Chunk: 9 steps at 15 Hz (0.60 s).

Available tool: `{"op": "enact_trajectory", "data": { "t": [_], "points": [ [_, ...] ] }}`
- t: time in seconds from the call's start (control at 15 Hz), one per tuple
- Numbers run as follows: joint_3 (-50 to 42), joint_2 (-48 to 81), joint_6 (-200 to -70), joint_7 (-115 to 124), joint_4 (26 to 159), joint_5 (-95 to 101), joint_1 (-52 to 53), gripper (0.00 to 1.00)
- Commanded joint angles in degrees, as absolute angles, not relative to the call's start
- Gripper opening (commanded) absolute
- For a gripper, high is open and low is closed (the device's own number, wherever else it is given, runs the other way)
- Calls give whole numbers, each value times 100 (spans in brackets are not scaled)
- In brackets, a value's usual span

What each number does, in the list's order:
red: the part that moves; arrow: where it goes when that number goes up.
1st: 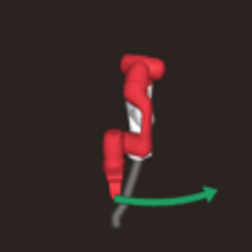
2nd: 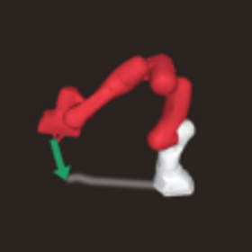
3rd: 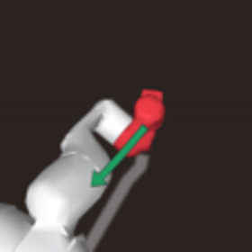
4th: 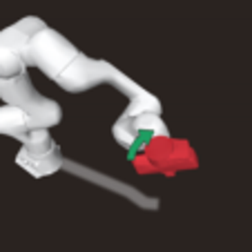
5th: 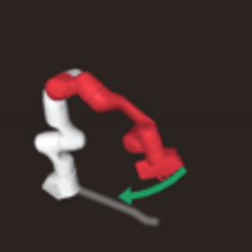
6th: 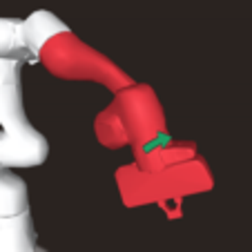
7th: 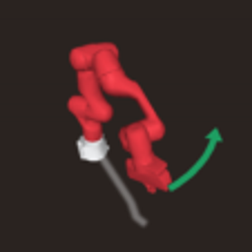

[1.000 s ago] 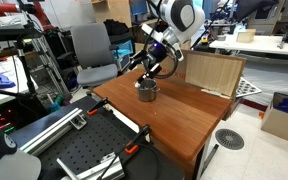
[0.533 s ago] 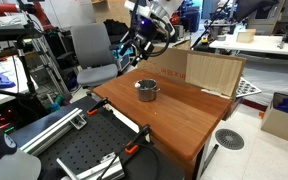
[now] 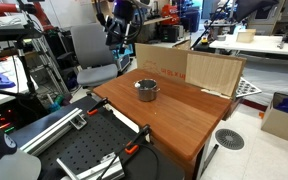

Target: Pick the marker and put it in the pot

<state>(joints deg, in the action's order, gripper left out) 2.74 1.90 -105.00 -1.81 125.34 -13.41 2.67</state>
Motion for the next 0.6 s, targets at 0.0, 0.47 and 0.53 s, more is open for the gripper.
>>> {"op": "enact_trajectory", "data": {
  "t": [0.0,0.47,0.53],
  "points": [
    [283,78,-10558,-169,12643,-1339,270,100],
    [278,144,-10550,-170,12606,-1339,267,100],
    [278,144,-10550,-170,12603,-1339,267,100]
  ]
}}
